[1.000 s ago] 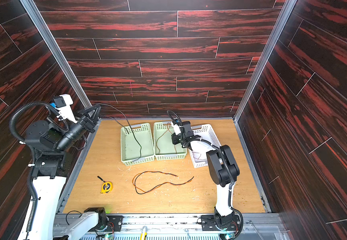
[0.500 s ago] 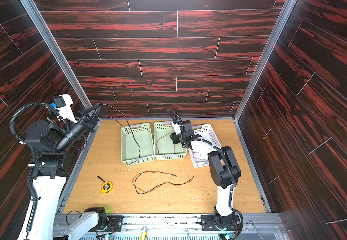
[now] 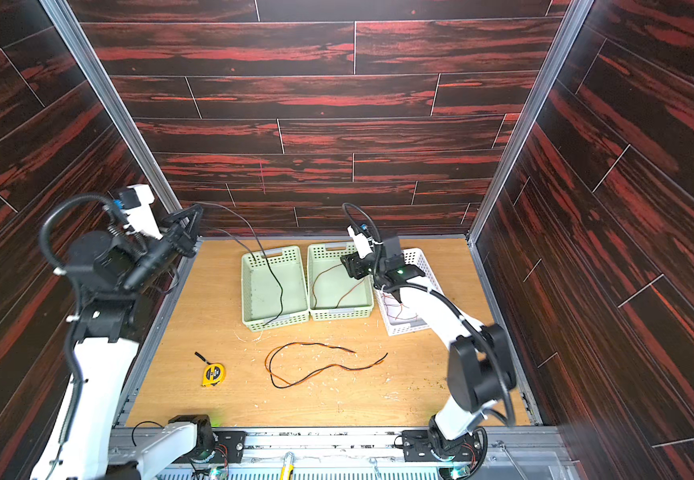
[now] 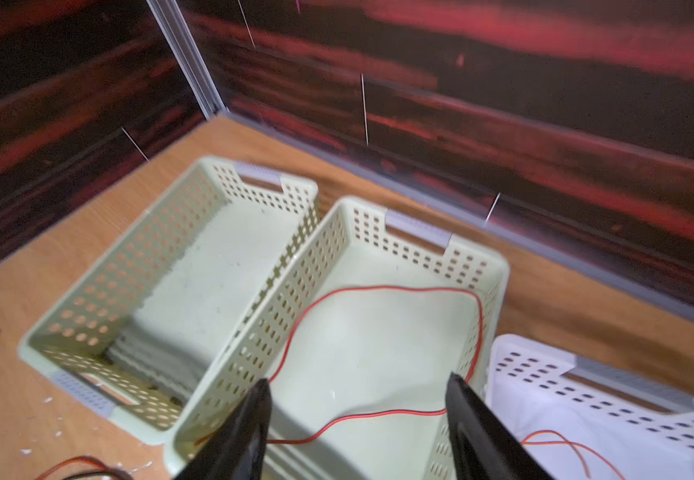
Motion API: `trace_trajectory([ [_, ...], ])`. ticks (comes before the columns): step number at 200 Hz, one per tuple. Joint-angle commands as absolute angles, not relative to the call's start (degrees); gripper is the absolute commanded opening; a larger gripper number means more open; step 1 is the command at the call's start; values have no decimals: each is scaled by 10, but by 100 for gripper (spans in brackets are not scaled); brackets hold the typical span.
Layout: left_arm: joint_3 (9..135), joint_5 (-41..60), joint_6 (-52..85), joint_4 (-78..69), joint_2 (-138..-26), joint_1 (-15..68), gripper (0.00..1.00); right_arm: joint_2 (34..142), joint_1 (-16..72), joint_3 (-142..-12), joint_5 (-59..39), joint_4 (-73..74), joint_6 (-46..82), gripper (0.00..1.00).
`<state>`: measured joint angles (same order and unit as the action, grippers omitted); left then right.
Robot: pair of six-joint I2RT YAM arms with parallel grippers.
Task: Untangle the cables
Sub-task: 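Open the right gripper to drop the red wire, then raise it, then lower the left gripper over the first green basket and release the black wire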
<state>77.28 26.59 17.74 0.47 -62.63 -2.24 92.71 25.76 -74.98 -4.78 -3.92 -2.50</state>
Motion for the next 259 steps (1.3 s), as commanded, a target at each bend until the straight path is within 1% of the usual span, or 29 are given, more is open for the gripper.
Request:
trace_trajectory([
  [1, 806, 229, 140, 12, -657, -21, 0, 880, 260, -716, -37, -63, -38, 68],
  [24, 826, 195, 122, 12, -694, -23, 0, 824, 260, -681, -18, -59, -44, 68],
  [47, 844, 185, 119, 6, -737, -28, 0, 781, 258, -657, 4, -77, -53, 67],
  [81, 858, 180, 141, -21, -791, -44, 0, 738, 255, -609, 31, -85, -56, 66],
  [102, 851, 188, 166, -33, -824, -53, 0, 725, 250, -589, 30, -83, -49, 66],
  [122, 821, 204, 191, -48, -838, -53, 0, 723, 249, -580, 29, -89, -46, 66],
  [138, 769, 219, 211, -86, -832, -52, 0, 723, 247, -577, 30, -95, -45, 66],
  [155, 729, 218, 217, -90, -828, -48, 0, 722, 246, -571, 32, -99, -43, 66],
  [186, 660, 178, 197, -69, -828, -24, 0, 720, 244, -561, 27, -99, -38, 66],
  [202, 620, 109, 213, -60, -821, -14, 0, 716, 243, -555, 27, -101, -31, 66],
  [222, 570, 57, 247, -70, -809, -6, 0, 706, 243, -541, 22, -99, -24, 66],
  [259, 552, -13, 256, -12, -814, 18, 0, 699, 243, -525, 15, -107, -12, 65],
])
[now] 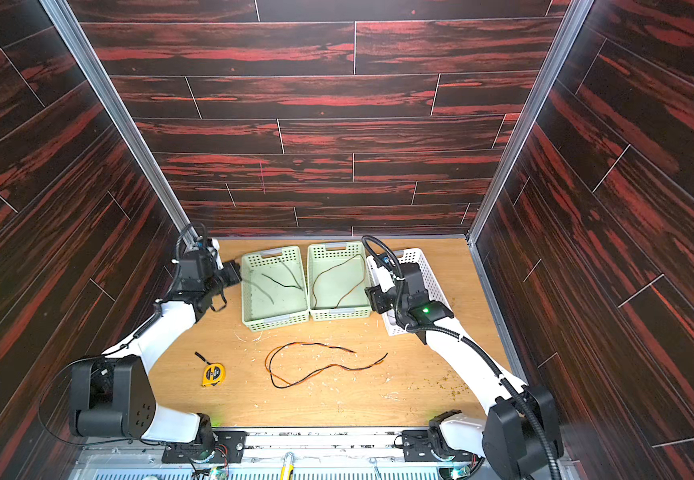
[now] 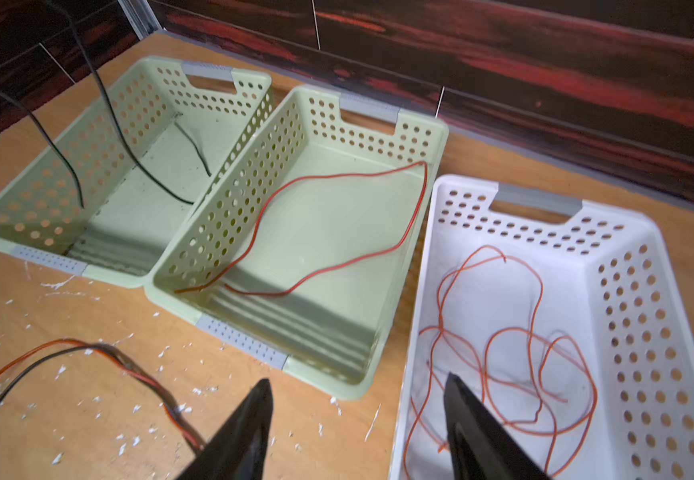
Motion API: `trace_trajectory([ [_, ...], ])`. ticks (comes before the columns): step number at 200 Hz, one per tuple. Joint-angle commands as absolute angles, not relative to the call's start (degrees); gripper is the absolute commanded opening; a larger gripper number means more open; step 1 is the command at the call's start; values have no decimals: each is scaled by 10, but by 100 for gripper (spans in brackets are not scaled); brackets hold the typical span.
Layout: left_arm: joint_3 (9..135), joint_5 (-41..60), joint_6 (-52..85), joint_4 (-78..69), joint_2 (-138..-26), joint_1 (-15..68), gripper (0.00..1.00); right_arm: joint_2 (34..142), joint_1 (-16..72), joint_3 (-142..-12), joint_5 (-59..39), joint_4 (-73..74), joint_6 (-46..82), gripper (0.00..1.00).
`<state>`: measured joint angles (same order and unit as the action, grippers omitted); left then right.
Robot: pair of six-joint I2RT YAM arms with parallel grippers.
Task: Untangle the cables
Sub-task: 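Lower the left gripper over the first green basket and release the black wire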
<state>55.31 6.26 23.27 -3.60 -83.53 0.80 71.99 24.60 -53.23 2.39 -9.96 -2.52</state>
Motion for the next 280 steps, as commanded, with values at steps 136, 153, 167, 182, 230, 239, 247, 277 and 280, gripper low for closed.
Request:
trace_trajectory([
  [136, 752, -62, 224, 89, -1067, 50, 6, 661, 243, -498, 18, -129, 22, 64],
  [153, 766, -89, 219, 108, -1078, 51, 33, 651, 243, -495, 25, -137, 23, 64],
  [167, 760, -104, 224, 105, -1069, 51, 46, 640, 243, -488, 29, -139, 24, 64],
  [182, 737, -100, 224, 70, -1046, 52, 62, 630, 243, -481, 33, -139, 23, 64],
  [230, 716, -95, 186, 37, -973, 52, 86, 638, 243, -483, 24, -137, 20, 65],
  [239, 709, -79, 180, 30, -958, 52, 88, 640, 243, -484, 21, -136, 20, 64],
  [247, 699, -62, 174, 18, -944, 53, 89, 639, 243, -483, 19, -134, 21, 65],
  [277, 663, -10, 130, 15, -887, 75, 83, 637, 243, -487, 16, -138, 21, 65],
  [280, 659, -6, 127, 19, -882, 79, 81, 637, 242, -488, 15, -139, 21, 65],
])
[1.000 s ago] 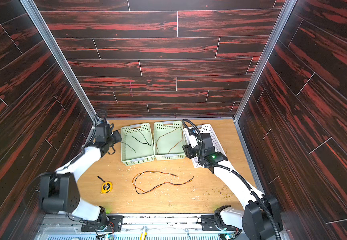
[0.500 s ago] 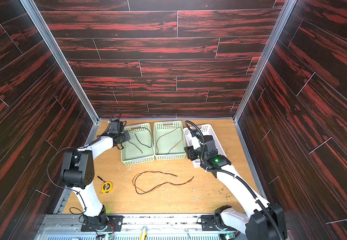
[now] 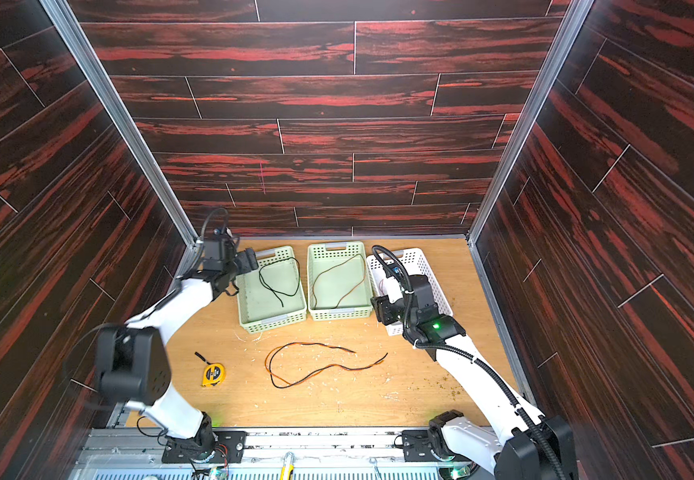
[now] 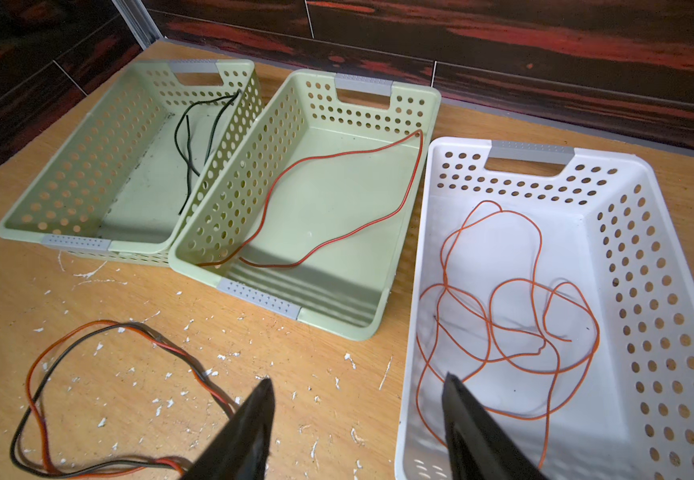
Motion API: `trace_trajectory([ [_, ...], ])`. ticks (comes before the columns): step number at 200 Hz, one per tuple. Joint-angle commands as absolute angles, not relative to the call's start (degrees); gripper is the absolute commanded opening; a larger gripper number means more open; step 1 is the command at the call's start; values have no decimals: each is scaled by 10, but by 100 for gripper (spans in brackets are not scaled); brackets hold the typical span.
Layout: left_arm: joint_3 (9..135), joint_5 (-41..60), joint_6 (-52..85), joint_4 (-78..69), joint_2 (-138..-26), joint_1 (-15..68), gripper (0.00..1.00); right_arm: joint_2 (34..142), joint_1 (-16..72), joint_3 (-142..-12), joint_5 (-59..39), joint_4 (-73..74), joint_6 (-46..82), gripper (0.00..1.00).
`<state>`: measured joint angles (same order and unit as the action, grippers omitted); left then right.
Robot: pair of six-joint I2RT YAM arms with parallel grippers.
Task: Untangle the cables
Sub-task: 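Lower the left gripper over the first green basket and release the black wire, then reach the left gripper to the red-black wire on the table and grasp its end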
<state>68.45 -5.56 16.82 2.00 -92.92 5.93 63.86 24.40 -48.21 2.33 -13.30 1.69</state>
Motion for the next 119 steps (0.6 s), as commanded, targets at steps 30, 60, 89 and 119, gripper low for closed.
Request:
trace_trajectory([
  [30, 610, 38, 75, 50, -836, 119, 57, 638, 243, -490, 3, -141, 25, 65],
  [60, 546, 60, -9, 61, -778, 194, 41, 634, 243, -482, -4, -145, 36, 64],
  [89, 517, 76, -74, 95, -762, 270, 32, 608, 243, -462, -6, -142, 61, 64],
  [119, 493, 113, -85, 51, -797, 346, 19, 588, 243, -460, -8, -158, 106, 63],
])
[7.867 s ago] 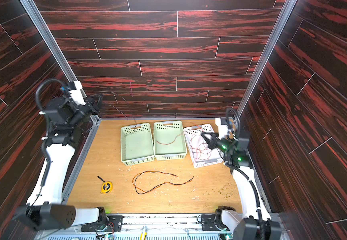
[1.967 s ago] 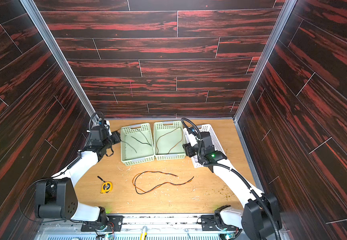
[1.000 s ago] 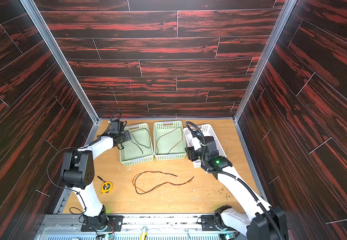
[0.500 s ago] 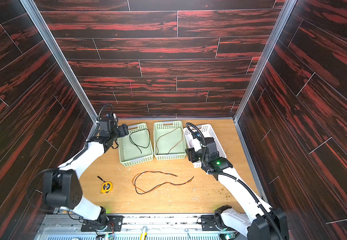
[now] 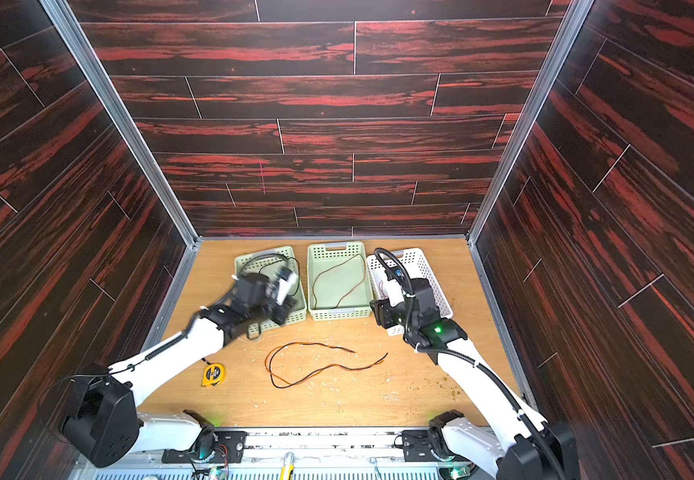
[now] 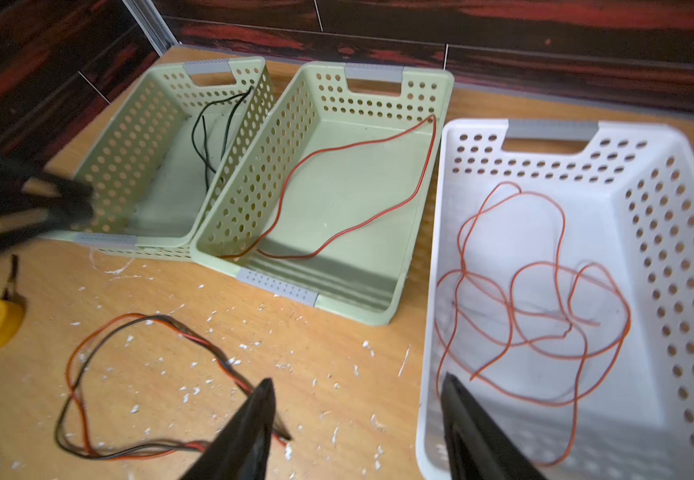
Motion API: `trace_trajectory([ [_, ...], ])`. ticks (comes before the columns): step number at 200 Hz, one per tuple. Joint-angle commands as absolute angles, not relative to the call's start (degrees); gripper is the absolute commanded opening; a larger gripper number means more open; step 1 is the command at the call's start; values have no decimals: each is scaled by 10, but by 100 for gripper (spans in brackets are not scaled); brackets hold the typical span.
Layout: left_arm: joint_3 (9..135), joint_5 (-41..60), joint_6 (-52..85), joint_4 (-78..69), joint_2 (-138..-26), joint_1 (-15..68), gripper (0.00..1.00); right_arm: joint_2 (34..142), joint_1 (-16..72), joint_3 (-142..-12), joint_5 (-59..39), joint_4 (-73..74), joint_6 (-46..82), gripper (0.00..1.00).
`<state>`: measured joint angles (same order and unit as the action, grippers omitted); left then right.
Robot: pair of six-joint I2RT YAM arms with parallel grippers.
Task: Untangle the cables
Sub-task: 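Reach the left gripper to the red-black wire on the table and grasp its end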
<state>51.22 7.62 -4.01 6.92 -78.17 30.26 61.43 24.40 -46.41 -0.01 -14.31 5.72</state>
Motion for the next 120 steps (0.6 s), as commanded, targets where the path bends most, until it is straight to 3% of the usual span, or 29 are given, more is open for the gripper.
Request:
trace_trajectory([
  [1, 493, 113, -85, 49, -799, 348, 19, 587, 243, -459, -7, -158, 108, 63],
  [26, 520, 122, -132, 49, -872, 415, 16, 564, 241, -449, 4, -163, 140, 63],
  [44, 545, 165, -155, 54, -922, 436, 7, 538, 239, -438, 8, -162, 150, 62],
  [74, 580, 199, -195, 76, -983, 453, 7, 492, 236, -426, 18, -186, 157, 62],
  [120, 633, 174, -235, 116, -1051, 462, 8, 445, 235, -417, 32, -217, 158, 61],
])
